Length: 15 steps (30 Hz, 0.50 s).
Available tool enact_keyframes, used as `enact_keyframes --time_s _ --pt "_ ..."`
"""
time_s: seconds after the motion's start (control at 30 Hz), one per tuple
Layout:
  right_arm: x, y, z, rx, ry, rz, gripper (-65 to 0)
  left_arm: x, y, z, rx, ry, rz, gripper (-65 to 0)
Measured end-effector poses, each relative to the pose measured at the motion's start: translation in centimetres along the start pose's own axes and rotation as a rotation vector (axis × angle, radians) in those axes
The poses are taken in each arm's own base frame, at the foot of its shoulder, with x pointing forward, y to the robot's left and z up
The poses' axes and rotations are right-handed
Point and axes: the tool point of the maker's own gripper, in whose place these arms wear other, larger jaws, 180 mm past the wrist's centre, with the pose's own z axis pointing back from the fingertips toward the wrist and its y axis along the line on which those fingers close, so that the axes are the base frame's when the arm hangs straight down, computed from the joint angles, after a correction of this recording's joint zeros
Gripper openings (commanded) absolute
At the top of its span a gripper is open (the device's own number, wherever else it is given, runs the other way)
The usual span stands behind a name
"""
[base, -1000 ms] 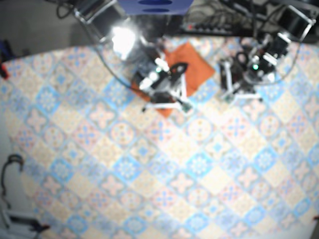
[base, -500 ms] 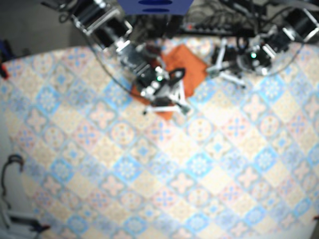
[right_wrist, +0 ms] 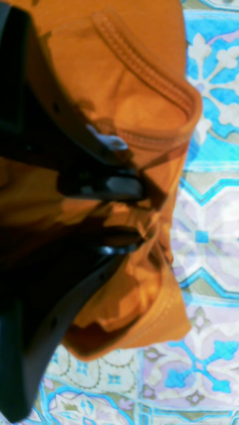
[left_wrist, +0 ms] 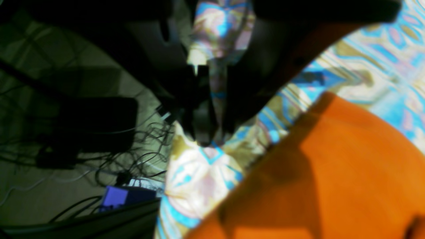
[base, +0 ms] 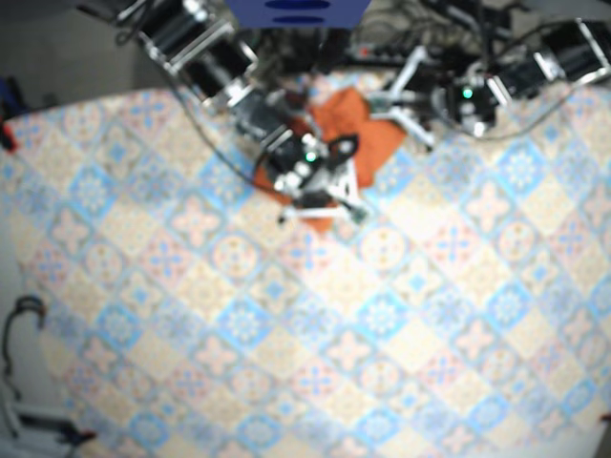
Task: Fold the T-shirt properly
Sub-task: 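Move the left gripper in beside the orange bundle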
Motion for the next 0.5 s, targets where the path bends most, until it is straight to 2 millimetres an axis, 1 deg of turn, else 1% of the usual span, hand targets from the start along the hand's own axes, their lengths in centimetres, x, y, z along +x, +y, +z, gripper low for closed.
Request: enact_keyframes --time_s 0.07,0.2,0.37,0.5 --pt "-0.1 0.0 -0.1 0.002 0.005 -0.001 -47.5 0.4 -0.6 -0.1 -0.018 0.004 -0.034 -57.5" --pt "-0.1 0.0 -0.1 0.002 0.002 -0.001 -47.5 2.2 -1.7 -0.1 -0.054 -0.011 -0.102 -57.5" --pt "0.0 0.0 -0.1 0.003 -0.001 -0.001 -47.5 6.0 -1.6 -0.6 -0.062 -0.05 -0.217 -57.5" --pt "-0.1 0.0 -0.1 0.002 0.005 -0.003 -47.5 7.3 -1.5 -1.0 -0.061 -0.063 -0.239 -57.8"
